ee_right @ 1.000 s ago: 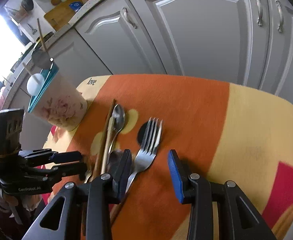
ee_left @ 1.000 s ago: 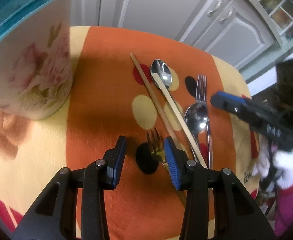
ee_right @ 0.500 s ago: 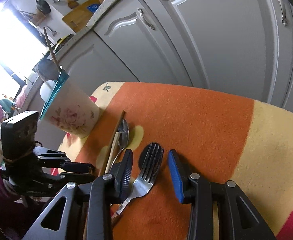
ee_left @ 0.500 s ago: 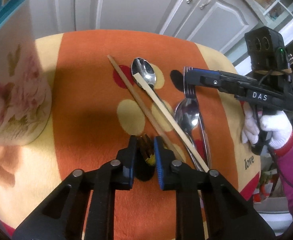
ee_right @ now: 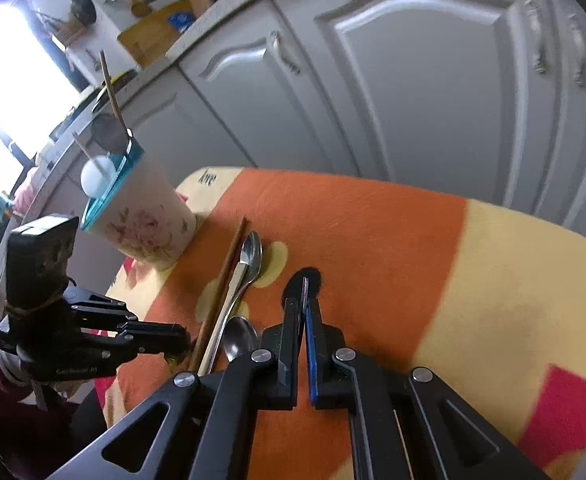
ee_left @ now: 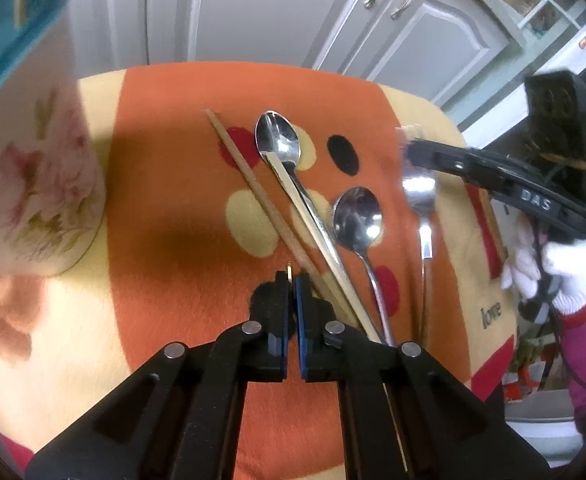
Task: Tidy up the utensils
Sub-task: 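Close the left tool on a steel spoon while the right tool grasps a steel fork, then lift the spoon and fork and carry them over the cup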
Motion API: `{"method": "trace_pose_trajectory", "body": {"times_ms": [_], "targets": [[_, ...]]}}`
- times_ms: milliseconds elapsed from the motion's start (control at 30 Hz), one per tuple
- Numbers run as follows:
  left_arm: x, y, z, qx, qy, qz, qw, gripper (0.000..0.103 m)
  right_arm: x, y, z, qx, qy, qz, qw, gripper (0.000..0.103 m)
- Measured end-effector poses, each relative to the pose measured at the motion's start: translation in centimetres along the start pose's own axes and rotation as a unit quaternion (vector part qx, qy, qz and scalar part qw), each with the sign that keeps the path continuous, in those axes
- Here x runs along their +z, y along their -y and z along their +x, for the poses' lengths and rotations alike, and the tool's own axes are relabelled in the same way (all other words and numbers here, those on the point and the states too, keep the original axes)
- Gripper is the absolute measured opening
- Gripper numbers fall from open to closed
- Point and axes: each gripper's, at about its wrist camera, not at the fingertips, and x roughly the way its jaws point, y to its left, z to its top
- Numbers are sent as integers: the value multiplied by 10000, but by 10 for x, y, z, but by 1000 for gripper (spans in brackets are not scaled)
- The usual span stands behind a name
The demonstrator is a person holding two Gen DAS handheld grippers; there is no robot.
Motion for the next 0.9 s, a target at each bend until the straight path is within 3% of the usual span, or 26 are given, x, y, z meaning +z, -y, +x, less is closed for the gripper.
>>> {"method": "trace_pose_trajectory", "body": {"times_ms": [367,467,600,767,900], "targets": [[-6,11,-62,101,671,123,9976,0,-10,-40,-78,-229,587,-342,9974,2],[-11,10,-66,128,730,74,9972,0,-13,-42,-76,-426,535,-354,9970,2],[-21,5,-70,106,756,-112,9970,0,-18,-18,-64,-823,307,131,9961,4],[-28,4,-73,81,728,-188,9971,0,-25,10,-34,-841,19,441,9955,26],[-29,3,-74,106,682,-235,9973,0,-26,33,-7,-816,-51,512,9953,27]]}}
